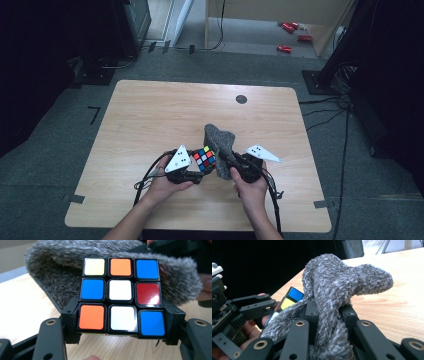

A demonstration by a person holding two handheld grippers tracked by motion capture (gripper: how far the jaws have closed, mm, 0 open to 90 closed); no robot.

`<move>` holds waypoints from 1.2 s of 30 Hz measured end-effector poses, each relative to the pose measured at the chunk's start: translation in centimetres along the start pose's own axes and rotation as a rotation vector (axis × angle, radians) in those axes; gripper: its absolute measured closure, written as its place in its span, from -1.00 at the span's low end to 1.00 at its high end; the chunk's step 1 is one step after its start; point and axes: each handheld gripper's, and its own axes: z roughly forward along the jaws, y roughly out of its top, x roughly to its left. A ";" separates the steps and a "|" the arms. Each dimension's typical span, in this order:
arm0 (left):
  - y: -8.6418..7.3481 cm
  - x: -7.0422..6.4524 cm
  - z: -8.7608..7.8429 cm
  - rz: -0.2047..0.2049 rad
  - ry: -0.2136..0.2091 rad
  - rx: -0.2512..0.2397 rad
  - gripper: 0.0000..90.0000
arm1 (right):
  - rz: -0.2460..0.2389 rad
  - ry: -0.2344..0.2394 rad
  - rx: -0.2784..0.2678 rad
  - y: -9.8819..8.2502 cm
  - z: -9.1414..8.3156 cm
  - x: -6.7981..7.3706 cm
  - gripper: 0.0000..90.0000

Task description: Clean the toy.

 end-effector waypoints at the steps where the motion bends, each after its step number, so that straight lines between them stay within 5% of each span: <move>1: -0.1 0.0 0.0 0.006 0.006 0.001 -0.22 | -0.007 0.002 0.003 0.1 0.0 0.1 0.66; 5: -0.2 -0.3 0.0 0.027 0.019 0.013 -0.22 | -0.037 0.054 -0.020 0.7 -0.1 1.5 0.66; 8: 0.0 -0.5 -0.4 0.035 0.015 -0.014 -0.22 | -0.018 0.075 -0.022 1.2 -0.1 1.8 0.65; 11: 0.3 -0.6 -1.0 0.052 0.028 -0.042 -0.22 | 0.012 0.047 -0.001 1.1 0.1 1.1 0.65; 15: 0.3 -0.1 -1.1 0.013 0.038 -0.042 -0.22 | 0.054 0.008 0.028 0.6 0.0 0.6 0.66; 21: 0.2 -0.8 -0.6 0.049 0.029 -0.030 -0.22 | -0.013 0.045 -0.009 1.5 -0.4 2.3 0.64; 28: 0.0 -0.3 -0.5 0.024 0.049 -0.011 -0.22 | 0.036 0.013 0.044 0.5 0.3 0.3 0.64; 36: 0.1 -1.0 -0.3 0.055 0.024 -0.021 -0.22 | -0.033 0.038 0.003 1.2 -0.2 1.6 0.62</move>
